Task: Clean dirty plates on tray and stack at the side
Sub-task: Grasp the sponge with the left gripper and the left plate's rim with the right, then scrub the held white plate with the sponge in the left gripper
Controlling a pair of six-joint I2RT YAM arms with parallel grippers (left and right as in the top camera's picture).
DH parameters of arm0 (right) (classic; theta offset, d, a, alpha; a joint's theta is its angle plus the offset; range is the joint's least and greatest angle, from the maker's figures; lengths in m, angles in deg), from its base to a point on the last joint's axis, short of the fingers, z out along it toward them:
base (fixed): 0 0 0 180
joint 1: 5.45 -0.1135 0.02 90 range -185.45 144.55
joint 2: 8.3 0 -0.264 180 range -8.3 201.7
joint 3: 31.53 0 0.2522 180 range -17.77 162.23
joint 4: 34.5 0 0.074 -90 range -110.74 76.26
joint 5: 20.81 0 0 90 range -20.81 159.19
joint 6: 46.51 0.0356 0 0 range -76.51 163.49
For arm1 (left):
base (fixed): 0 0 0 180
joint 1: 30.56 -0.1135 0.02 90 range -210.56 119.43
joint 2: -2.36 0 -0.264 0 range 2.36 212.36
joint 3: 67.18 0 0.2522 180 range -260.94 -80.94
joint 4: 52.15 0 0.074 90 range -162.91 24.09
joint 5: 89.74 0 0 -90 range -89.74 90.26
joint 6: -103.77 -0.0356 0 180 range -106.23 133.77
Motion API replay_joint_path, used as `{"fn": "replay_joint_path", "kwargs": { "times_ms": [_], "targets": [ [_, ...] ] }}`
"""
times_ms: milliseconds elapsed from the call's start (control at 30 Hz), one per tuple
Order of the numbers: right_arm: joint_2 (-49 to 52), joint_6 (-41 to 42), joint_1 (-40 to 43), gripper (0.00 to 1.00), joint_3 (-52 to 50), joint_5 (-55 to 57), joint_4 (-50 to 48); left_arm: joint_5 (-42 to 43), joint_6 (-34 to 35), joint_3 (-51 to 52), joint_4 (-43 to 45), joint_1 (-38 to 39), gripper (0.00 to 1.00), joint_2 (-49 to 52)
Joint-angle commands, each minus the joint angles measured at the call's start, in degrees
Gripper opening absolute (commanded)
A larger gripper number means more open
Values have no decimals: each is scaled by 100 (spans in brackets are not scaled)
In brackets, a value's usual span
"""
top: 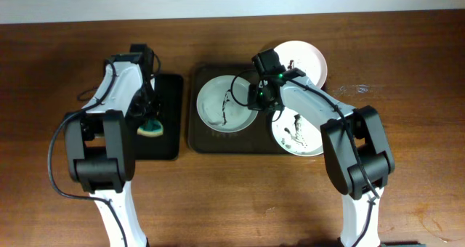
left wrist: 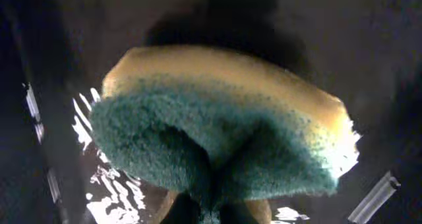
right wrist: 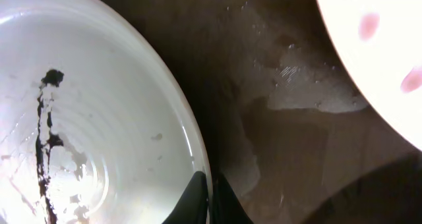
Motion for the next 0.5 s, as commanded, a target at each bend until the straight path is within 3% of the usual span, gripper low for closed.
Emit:
{"fn": "replay_joint_path", "kwargs": {
  "times_ms": [0,67,167,267,367,467],
  "targets": [
    [127,-284,166,4,-57,-868,136,396,-522,-1447,-570,81,0,-50],
    [127,-417,345,4,-57,-1309,186,831,-800,-2050,-726,304,0,-50],
    [129,-433,369,4,-59,-1327,284,1471,-798,-2044,-358,741,0,-28],
    [127,-431,374,4,-59,-1329,284,1550,-660,-2024,-144,1209,0,138],
    [127,-407,374,4,-59,-1327,284,1622,-153,-2024,76,1626,0,922],
    [127,-398,376,4,-59,-1325,280,2002,-146,-2024,181,1897,0,1478]
  ]
}}
